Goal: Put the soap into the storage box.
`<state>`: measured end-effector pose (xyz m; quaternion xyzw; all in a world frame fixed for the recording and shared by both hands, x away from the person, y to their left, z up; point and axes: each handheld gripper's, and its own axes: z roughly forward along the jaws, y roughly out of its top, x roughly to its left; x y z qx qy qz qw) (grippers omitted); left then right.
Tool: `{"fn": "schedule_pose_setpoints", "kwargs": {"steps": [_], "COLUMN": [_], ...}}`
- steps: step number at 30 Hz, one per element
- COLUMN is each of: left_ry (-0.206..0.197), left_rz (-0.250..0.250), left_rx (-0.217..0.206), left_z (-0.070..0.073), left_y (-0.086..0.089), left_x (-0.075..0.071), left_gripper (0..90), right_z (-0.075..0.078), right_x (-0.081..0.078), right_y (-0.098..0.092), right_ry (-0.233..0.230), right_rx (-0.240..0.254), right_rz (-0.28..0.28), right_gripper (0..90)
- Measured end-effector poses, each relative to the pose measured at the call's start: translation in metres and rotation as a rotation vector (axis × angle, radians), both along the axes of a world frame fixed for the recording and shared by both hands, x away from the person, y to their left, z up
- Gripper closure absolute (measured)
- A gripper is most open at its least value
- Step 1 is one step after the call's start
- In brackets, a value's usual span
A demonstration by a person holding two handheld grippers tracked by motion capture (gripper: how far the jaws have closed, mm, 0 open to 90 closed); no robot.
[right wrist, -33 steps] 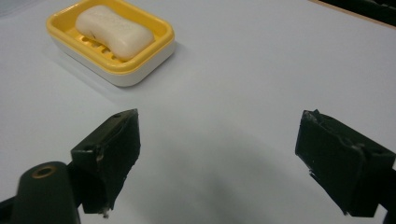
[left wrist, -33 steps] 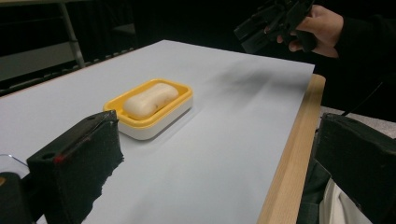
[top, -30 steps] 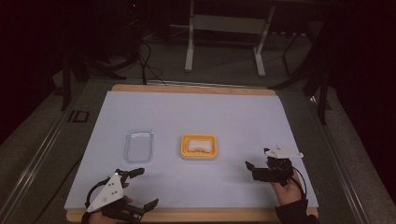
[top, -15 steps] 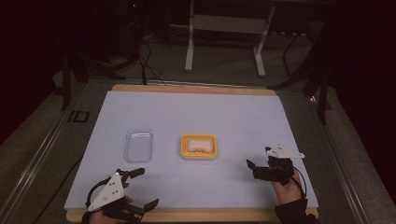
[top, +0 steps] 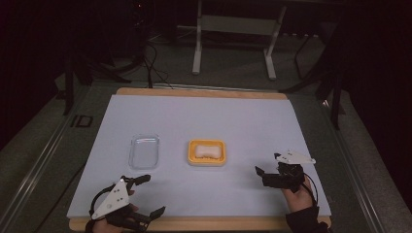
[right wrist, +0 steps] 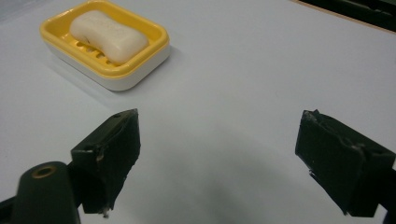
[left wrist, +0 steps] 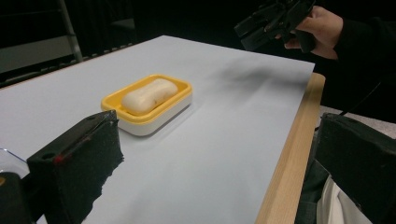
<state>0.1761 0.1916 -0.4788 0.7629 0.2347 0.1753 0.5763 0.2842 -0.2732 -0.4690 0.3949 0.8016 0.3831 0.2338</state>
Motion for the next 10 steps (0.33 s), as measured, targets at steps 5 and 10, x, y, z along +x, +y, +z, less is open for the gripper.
{"fn": "schedule_pose_setpoints", "kwargs": {"steps": [5, 10], "left_ry": [0.001, 0.001], "left_rz": [0.0, 0.0], "left_rx": [0.004, 0.006], "left_z": [-0.0002, -0.0003], "left_y": [-0.0002, -0.0002], "left_x": [0.0002, 0.0003], "left_gripper": [1.1, 1.1], "right_z": [0.0004, -0.0006], "right_x": [-0.0003, 0.0001], "right_y": [0.0, 0.001], "right_ry": [-0.003, 0.005], "right_rx": [0.002, -0.005], "right_rz": [0.003, 0.01], "right_gripper": [13.9, 13.9]}}
